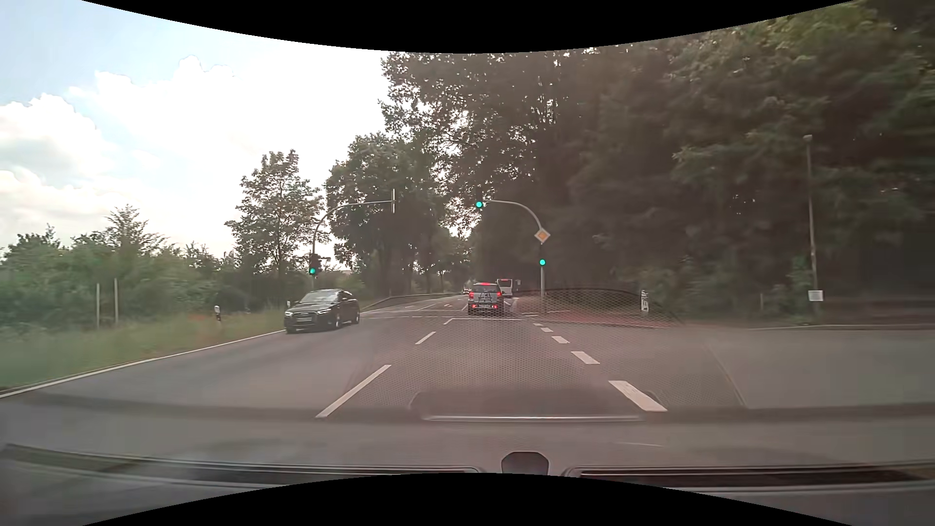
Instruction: Follow the waypoints while adhering to traffic rules and regulations
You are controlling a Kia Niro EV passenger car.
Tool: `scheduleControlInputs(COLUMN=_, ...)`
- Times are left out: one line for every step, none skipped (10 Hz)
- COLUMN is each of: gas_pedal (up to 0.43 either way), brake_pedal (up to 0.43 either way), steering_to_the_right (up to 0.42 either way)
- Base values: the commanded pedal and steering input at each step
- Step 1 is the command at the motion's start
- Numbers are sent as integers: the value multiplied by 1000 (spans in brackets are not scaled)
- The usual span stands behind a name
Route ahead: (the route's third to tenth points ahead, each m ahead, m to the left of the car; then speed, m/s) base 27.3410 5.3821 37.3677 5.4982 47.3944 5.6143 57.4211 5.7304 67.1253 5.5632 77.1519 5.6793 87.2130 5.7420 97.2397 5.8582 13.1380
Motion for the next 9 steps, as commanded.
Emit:
scheduleControlInputs(gas_pedal=20, brake_pedal=0, steering_to_the_right=-1)
scheduleControlInputs(gas_pedal=20, brake_pedal=0, steering_to_the_right=-1)
scheduleControlInputs(gas_pedal=0, brake_pedal=0, steering_to_the_right=0)
scheduleControlInputs(gas_pedal=0, brake_pedal=0, steering_to_the_right=-1)
scheduleControlInputs(gas_pedal=0, brake_pedal=0, steering_to_the_right=-1)
scheduleControlInputs(gas_pedal=0, brake_pedal=0, steering_to_the_right=-1)
scheduleControlInputs(gas_pedal=0, brake_pedal=0, steering_to_the_right=-1)
scheduleControlInputs(gas_pedal=0, brake_pedal=12, steering_to_the_right=-1)
scheduleControlInputs(gas_pedal=0, brake_pedal=49, steering_to_the_right=-1)
